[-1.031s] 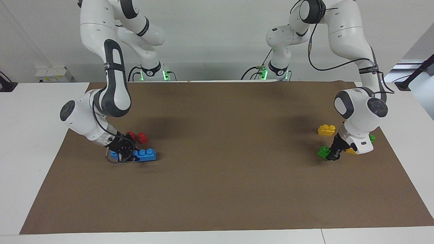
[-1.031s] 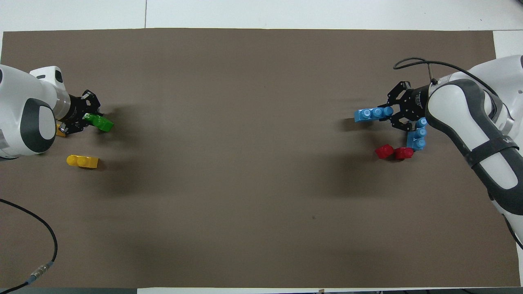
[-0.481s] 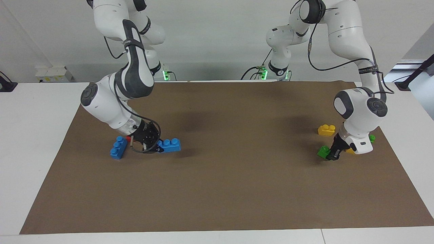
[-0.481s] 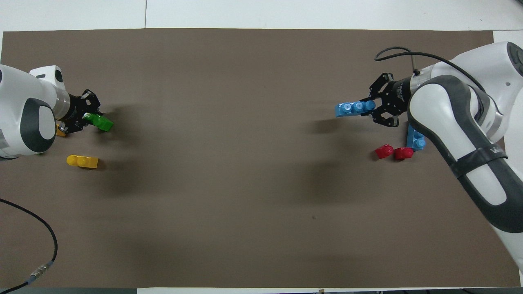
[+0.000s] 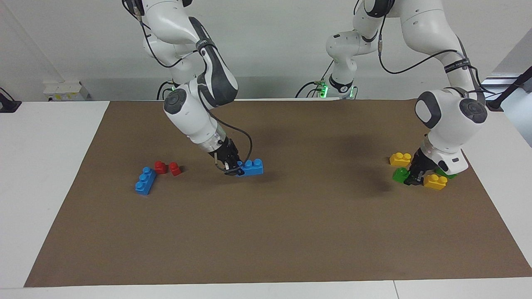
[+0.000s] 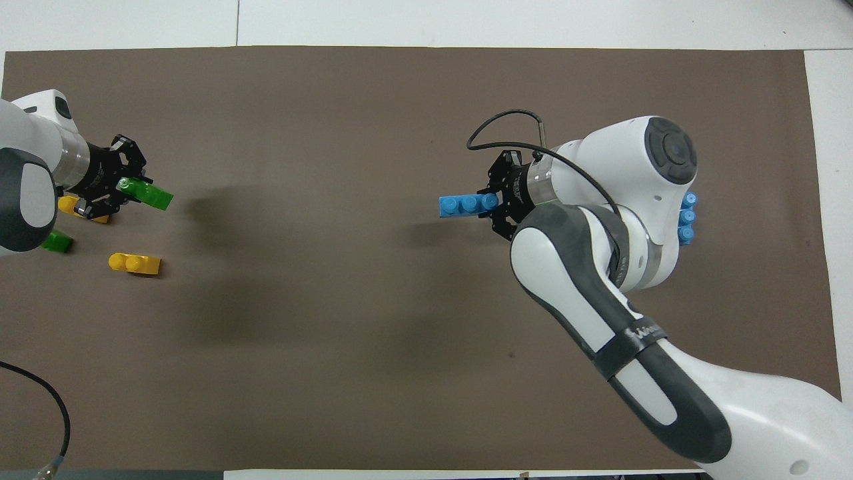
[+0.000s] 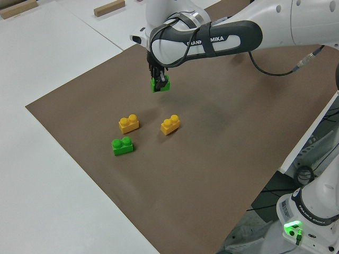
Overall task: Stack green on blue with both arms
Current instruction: 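Carry the blue brick and green brick toward the table center with both grippers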
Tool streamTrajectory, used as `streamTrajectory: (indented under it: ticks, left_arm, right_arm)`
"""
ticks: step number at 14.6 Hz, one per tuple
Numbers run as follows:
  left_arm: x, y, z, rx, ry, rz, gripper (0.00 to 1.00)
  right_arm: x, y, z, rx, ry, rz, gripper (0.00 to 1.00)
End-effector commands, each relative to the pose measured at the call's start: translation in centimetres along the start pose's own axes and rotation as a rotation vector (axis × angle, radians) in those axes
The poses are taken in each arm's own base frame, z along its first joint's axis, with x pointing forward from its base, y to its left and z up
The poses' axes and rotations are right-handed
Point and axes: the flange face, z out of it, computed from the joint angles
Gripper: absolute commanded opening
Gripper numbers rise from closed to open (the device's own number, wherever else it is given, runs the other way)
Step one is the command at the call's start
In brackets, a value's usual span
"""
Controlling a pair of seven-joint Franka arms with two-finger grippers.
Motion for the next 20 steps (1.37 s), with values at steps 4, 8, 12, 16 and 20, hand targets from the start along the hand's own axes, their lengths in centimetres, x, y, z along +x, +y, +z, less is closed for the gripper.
streamTrajectory:
  ticks: [4,8,12,16,20]
  left_arm:
    - [-7.3,1.8,-4.4,0.023,0.003,-0.174,0.00]
    - [-14.5,3.7,-5.2,0.038,0.003,-0.304,0.00]
    - [-22.8,5.1,-4.8,0.044,0.008,-0.390,0.00]
    - [-29.5,5.5,-4.2,0.010,0.010,-0.435,0.00]
    - [-35.3,5.0,-2.9,-0.063,-0.003,-0.495,0.00]
  right_arm:
    - [-3.1,3.6,3.3,0.041,-0.004,0.109,0.06]
    - [-4.6,5.3,6.1,0.028,-0.026,0.142,0.02]
    - [-4.9,6.8,8.6,0.046,-0.009,0.122,0.02]
    - [-4.2,7.2,9.8,0.062,0.002,0.127,0.02]
    - [-4.2,7.9,11.0,0.052,0.012,0.121,0.02]
